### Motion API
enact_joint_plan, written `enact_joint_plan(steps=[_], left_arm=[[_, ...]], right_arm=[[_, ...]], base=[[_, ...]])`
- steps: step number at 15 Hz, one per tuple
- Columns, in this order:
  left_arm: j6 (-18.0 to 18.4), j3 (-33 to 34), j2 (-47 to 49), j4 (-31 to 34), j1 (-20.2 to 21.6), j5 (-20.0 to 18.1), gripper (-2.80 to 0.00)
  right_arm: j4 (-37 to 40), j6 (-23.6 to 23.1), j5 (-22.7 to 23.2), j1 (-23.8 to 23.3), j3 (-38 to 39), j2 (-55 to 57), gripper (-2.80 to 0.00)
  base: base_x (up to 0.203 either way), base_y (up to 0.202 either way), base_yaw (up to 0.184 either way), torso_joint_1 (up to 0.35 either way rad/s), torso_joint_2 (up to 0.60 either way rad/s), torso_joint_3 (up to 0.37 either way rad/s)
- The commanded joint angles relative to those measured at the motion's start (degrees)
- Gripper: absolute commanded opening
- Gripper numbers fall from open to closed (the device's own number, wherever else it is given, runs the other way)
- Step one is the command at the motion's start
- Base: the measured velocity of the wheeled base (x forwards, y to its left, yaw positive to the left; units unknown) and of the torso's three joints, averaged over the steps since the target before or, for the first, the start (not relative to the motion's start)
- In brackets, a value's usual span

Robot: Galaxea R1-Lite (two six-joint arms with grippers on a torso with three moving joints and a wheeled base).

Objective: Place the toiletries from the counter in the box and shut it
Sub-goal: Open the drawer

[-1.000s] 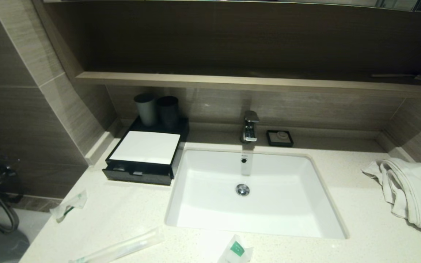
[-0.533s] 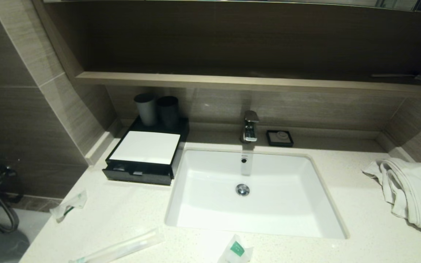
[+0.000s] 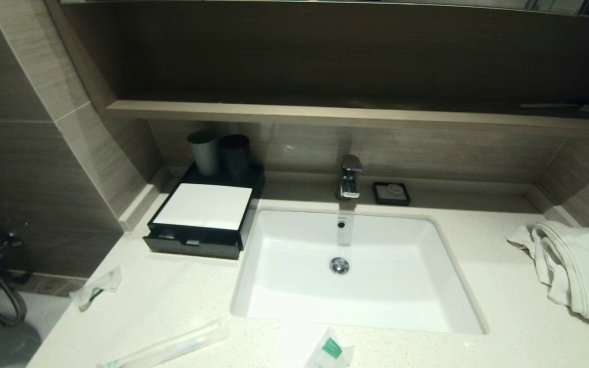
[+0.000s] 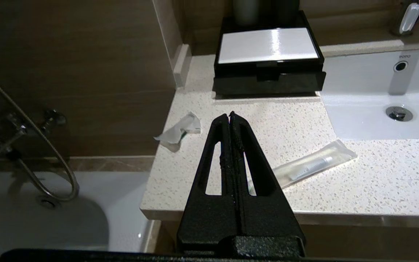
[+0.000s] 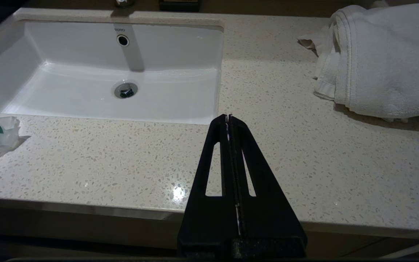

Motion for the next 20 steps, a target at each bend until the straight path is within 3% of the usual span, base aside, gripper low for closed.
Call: enact_joint_plan(steps=[1, 3, 7, 10, 12, 17, 20], left_arm=[[0.3, -3.5, -0.1, 0.8, 0.0, 0.2, -2.8], [0.3, -7.9, -0.1, 4.7, 0.0, 0.8, -2.8], [0.4, -18.6, 0.3, 13.9, 0.0, 7.6, -2.8], [0.4, -24.6, 0.6, 19.9, 0.0, 8.5, -2.8], [0.6, -27.7, 0.6, 21.0, 0.0, 8.6, -2.8], [5.8, -35.4, 1.2, 23.1, 0.0, 8.4, -2.8], [5.4, -40.3, 6.4, 22.7, 0.0, 8.9, -2.8]], right_arm=[[0.0, 0.0, 0.0, 0.0, 0.0, 0.1, -2.8], [0.0, 0.0, 0.0, 0.0, 0.0, 0.0, -2.8], [0.0, 0.0, 0.0, 0.0, 0.0, 0.0, -2.8], [0.0, 0.0, 0.0, 0.0, 0.0, 0.1, -2.8], [0.0, 0.0, 0.0, 0.0, 0.0, 0.0, -2.8], [0.0, 0.0, 0.0, 0.0, 0.0, 0.0, -2.8], [0.0, 0.0, 0.0, 0.0, 0.0, 0.0, -2.8]], base=[[0.0, 0.0, 0.0, 0.0, 0.0, 0.0], [0.0, 0.0, 0.0, 0.0, 0.0, 0.0], [0.0, 0.0, 0.0, 0.0, 0.0, 0.0], [0.0, 0.0, 0.0, 0.0, 0.0, 0.0], [0.0, 0.0, 0.0, 0.0, 0.0, 0.0], [0.0, 0.0, 0.0, 0.0, 0.0, 0.0], [0.0, 0.0, 0.0, 0.0, 0.0, 0.0]])
